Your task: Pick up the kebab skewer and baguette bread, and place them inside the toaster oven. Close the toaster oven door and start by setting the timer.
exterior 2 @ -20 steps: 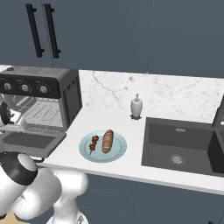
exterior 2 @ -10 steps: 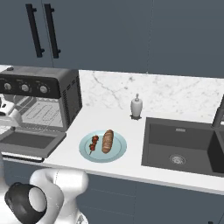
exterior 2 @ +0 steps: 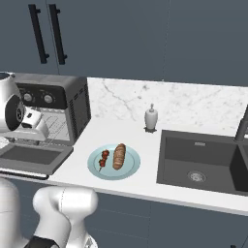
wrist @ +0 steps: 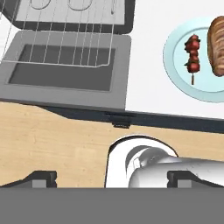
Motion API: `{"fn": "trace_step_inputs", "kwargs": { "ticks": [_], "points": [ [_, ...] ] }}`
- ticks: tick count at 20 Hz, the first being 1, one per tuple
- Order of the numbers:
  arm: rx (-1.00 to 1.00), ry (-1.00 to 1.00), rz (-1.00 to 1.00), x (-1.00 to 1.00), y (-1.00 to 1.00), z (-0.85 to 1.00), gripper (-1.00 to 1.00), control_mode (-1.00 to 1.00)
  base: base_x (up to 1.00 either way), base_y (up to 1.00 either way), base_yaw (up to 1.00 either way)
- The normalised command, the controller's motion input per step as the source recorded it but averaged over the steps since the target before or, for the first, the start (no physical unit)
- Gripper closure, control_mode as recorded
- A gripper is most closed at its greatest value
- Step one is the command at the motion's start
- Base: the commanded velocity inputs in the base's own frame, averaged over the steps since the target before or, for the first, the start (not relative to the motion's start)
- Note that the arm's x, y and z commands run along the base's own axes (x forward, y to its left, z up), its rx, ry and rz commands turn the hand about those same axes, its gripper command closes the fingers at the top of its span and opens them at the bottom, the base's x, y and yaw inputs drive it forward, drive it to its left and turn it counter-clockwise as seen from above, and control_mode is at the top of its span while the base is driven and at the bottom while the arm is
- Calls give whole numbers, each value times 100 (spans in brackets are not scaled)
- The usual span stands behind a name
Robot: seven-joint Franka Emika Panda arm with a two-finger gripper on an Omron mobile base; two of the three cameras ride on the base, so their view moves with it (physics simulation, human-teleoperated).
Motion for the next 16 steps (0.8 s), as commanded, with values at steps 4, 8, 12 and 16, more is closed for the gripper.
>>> {"fn": "trace_step_inputs", "kwargs": {
  "ticks": [4,8,12,16],
  "points": [
    [0,0,0,0,-100,3,-100,-100,0,0,0],
    [0,0,0,0,-100,0,-100,-100,0,0,0],
    [0,0,1,13,-92,-8,-100,-100,0,0,0],
    [0,0,3,37,-25,-42,-100,-100,0,0,0]
  ]
}}
